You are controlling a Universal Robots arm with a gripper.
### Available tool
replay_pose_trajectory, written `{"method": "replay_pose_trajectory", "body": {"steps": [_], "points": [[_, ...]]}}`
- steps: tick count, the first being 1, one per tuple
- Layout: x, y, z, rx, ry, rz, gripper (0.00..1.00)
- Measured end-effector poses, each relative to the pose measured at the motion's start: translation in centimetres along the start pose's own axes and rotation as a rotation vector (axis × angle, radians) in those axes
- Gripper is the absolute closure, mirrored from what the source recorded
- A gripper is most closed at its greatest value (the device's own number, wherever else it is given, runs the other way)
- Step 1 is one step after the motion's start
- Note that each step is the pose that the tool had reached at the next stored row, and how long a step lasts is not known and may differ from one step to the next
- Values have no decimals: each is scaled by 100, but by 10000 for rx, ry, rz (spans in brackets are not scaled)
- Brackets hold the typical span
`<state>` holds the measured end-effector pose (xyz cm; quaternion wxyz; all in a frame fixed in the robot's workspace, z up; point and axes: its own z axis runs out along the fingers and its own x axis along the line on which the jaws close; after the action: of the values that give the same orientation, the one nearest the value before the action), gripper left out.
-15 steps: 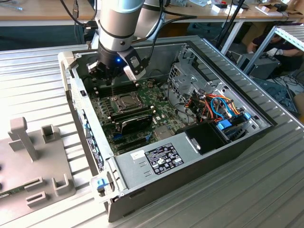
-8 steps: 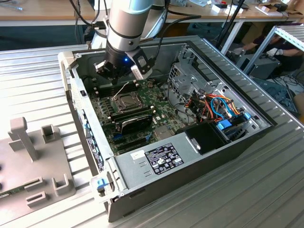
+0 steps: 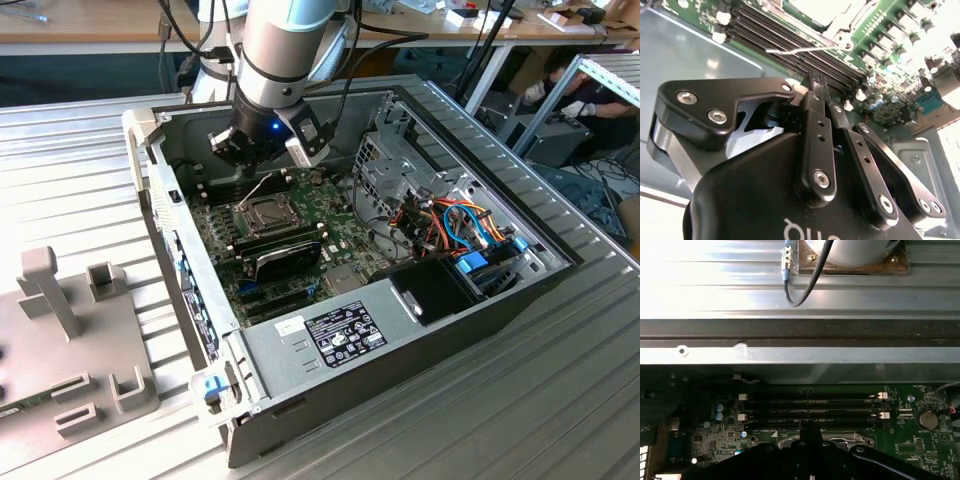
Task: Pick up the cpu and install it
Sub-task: 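Install the first cpu locking lever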
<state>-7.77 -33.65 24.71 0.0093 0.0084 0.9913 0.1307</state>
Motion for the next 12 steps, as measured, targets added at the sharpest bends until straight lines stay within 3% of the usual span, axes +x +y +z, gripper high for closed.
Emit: {"method": "replay_pose_trajectory", "body": {"steps": [6,12], "points": [[-102,-8,37,165,32,6,89],[-127,-4,72,176,41,11,89]]}}
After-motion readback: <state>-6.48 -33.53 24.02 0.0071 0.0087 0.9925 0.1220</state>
